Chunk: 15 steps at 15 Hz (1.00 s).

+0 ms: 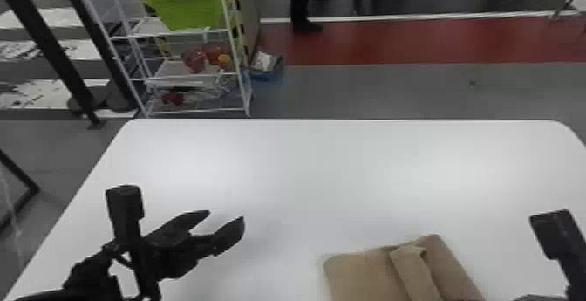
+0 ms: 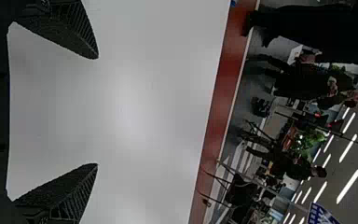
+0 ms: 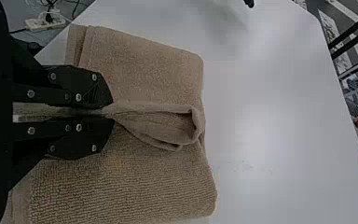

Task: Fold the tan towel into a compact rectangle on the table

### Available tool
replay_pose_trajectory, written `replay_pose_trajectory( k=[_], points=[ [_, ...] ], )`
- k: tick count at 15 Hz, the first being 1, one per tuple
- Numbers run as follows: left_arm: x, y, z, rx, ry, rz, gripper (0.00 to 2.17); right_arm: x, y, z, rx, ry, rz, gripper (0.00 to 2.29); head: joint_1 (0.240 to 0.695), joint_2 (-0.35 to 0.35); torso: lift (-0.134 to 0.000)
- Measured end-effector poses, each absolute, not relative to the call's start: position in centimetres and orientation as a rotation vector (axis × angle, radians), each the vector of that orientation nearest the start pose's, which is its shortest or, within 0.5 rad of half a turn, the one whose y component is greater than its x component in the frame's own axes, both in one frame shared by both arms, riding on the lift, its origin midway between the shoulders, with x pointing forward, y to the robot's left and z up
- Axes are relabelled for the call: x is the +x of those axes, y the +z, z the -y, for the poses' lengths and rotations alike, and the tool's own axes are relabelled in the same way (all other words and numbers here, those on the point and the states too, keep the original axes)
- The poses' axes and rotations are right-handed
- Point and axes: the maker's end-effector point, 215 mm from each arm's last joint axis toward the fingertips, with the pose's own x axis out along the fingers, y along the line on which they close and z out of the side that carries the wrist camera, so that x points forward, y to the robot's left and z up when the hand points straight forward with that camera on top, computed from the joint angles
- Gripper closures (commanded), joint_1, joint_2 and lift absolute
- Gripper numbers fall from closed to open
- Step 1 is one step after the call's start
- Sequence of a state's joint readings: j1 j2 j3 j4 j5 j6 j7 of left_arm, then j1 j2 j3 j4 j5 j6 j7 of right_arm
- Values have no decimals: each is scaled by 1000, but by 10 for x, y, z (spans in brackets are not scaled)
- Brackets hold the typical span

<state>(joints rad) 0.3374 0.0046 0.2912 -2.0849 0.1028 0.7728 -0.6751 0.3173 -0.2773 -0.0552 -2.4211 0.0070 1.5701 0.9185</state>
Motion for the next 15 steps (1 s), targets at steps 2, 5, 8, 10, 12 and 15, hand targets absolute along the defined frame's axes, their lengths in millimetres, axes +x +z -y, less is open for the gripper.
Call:
replay_pose_trajectory(
  k=[2, 5, 8, 10, 12, 15],
  points=[
    [426, -430, -233, -265, -408, -525, 53, 296, -422, 158, 229, 727, -1056, 73, 695, 117, -123],
    [426, -430, -233, -266, -409, -525, 56, 295, -413, 157, 266, 749, -1036, 63, 695, 122, -123],
    [426, -428, -233, -265, -410, -523, 56, 297, -396, 157, 320, 771, -994, 70, 695, 120, -123],
    [426, -428, -232, -265, -412, -523, 56, 296, -377, 155, 348, 808, -954, 235, 695, 122, -123],
    [425, -428, -233, -266, -413, -523, 49, 287, -356, 158, 365, 860, -920, 711, 695, 123, -123],
    [424, -427, -238, -267, -405, -522, 49, 257, -341, 179, 351, 920, -945, 1544, 695, 100, -123]
  ],
)
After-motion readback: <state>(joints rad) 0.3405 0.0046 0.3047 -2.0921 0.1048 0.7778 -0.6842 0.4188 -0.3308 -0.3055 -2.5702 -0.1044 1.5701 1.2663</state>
